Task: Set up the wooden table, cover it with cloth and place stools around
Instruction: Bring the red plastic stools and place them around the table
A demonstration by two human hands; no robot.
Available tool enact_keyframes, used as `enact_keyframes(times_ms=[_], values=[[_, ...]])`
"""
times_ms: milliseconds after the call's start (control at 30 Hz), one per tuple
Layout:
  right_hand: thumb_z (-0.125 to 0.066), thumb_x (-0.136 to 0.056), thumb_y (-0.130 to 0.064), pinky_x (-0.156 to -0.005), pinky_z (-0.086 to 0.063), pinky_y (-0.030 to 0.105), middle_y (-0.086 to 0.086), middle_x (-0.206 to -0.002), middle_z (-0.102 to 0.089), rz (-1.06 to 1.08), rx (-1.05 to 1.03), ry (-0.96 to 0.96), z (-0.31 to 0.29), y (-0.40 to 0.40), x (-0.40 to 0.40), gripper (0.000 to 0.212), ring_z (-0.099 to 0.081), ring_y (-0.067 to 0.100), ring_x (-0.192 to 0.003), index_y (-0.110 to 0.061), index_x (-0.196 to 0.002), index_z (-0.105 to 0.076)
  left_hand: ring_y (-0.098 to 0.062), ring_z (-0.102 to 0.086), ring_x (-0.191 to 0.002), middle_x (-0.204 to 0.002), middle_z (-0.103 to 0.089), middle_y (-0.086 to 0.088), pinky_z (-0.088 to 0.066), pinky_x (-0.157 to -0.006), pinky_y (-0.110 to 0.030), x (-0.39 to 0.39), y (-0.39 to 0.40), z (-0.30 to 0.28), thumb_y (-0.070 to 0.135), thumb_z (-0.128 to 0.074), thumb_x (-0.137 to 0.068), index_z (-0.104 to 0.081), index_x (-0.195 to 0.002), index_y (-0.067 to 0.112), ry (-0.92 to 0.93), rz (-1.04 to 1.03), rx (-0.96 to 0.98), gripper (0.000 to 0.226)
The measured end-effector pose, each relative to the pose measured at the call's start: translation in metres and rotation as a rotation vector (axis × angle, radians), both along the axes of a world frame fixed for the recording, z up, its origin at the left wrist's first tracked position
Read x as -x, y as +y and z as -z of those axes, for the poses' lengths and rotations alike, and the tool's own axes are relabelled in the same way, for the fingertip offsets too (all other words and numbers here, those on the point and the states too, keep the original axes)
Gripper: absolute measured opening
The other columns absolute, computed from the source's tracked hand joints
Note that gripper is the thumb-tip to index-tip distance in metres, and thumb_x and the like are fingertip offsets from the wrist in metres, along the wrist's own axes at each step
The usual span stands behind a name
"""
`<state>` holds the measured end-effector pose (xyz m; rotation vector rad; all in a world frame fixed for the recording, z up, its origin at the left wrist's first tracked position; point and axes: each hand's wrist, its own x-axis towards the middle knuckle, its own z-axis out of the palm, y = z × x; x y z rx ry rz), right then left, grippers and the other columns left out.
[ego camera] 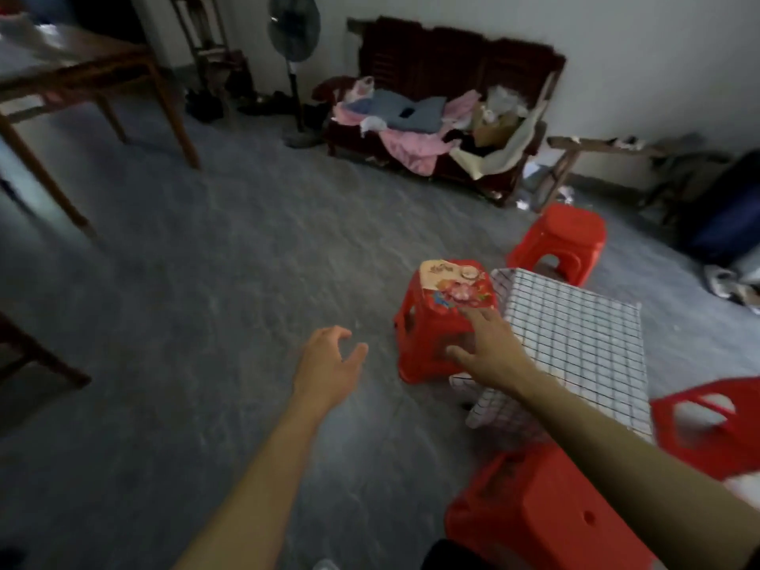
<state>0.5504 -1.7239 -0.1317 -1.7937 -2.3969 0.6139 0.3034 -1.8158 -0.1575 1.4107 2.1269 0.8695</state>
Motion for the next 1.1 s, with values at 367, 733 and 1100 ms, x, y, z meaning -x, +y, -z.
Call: enact_keyframes(times_ms=[367, 733, 1100], values=[[-0.068, -0.082, -0.043, -0.110, -0.035, 0.050, 0.014, -0.150, -0.034, 0.514, 0.071, 0.086, 0.031, 0.012, -0.128, 0.076, -0.033, 0.035, -0.137, -0.020, -0.147, -0.035, -0.019, -0.056, -0.110, -0.117, -0.058, -0.003, -0.039, -0.097, -0.027, -0.128, 0.128, 0.014, 0.037, -0.067, -0.087, -0.065, -0.116, 0.014, 0.062, 0.572, 0.090, 0.037], [-0.063, -0.082, -0.042, -0.108, -0.037, 0.053, 0.012, -0.150, -0.033, 0.965, 0.049, 0.266, 0.051, 0.004, -0.255, 0.074, -0.031, 0.034, -0.137, -0.022, -0.147, -0.034, -0.014, -0.052, -0.106, -0.119, -0.057, 0.001, -0.043, -0.095, -0.031, -0.297, 0.220, 0.005, 0.044, -0.061, -0.087, -0.062, -0.116, 0.019, 0.263, 1.023, 0.109, 0.038], [-0.067, -0.085, -0.043, -0.116, -0.027, 0.040, 0.021, -0.149, -0.036, 1.583, 0.073, 0.235, 0.080, -0.099, -0.325, 0.076, -0.032, 0.034, -0.140, -0.013, -0.148, -0.035, -0.019, -0.053, -0.117, -0.123, -0.060, -0.005, -0.041, -0.100, -0.033, -0.490, 0.228, 0.023, 0.037, -0.066, -0.089, -0.063, -0.120, 0.014, 0.287, 1.619, 0.066, 0.039]])
